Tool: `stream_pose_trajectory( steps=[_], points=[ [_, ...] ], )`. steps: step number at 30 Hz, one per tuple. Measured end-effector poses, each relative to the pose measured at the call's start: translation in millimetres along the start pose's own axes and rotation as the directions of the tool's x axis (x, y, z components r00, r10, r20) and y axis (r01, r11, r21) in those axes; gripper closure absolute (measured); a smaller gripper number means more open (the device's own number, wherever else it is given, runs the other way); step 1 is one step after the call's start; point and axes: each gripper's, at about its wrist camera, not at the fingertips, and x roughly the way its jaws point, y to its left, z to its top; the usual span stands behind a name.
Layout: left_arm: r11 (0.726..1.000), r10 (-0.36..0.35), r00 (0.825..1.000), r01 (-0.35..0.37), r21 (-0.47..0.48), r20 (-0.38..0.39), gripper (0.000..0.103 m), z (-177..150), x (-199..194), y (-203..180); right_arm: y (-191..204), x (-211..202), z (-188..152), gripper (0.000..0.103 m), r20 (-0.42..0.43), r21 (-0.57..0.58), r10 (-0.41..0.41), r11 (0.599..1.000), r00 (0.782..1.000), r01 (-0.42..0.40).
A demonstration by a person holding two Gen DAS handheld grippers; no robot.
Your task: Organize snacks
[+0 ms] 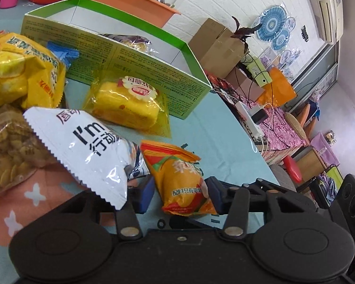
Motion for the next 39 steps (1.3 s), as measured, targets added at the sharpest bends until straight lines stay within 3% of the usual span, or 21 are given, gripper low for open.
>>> stream_pose_trajectory(
  steps=[5, 12, 17, 23, 32, 38, 39],
  points=[
    [0.999, 0.010, 1.000, -0.010, 0.034, -0.003, 0.059, -3.5, -1.6, -7.3, 1.5, 1.2, -2.3, 0.020, 0.006, 0.001, -0.020, 1.000, 1.000, 0.020],
    [0.994, -0.037, 0.997, 0.031, 0.102, 0.060, 0.060, 0.7, -28.5, -33.9, 8.4, -30.7, 3.5, 0.022, 0.074, -0.037, -0.046, 0.998, 0.996, 0.049],
    [0.987, -0.056, 0.990, 0.035, 0.158, 0.130, 0.060, 28.2, -38.3, -49.9, 4.4, -41.8, 26.1, 0.022, 0.175, -0.070, -0.061, 0.995, 0.983, 0.074],
    [0.987, -0.084, 0.984, 0.061, 0.147, 0.156, 0.060, 74.7, -22.8, -43.4, -13.2, -24.3, 57.8, 0.022, 0.254, -0.065, -0.086, 0.992, 0.963, 0.105],
    [0.992, -0.091, 0.989, 0.081, 0.095, 0.113, 0.060, 130.3, 29.9, -14.4, -46.4, 24.7, 89.8, 0.022, 0.236, -0.026, -0.139, 0.989, 0.962, 0.149],
    [0.995, -0.064, 0.994, 0.056, 0.088, 0.094, 0.059, 146.3, 52.5, 2.9, -64.0, 52.5, 100.0, 0.023, 0.191, 0.015, -0.145, 0.989, 0.971, 0.145],
    [0.995, -0.058, 0.994, 0.049, 0.091, 0.090, 0.051, 147.7, 55.2, 4.8, -65.6, 56.1, 100.6, 0.023, 0.188, 0.020, -0.145, 0.989, 0.971, 0.144]
  ],
)
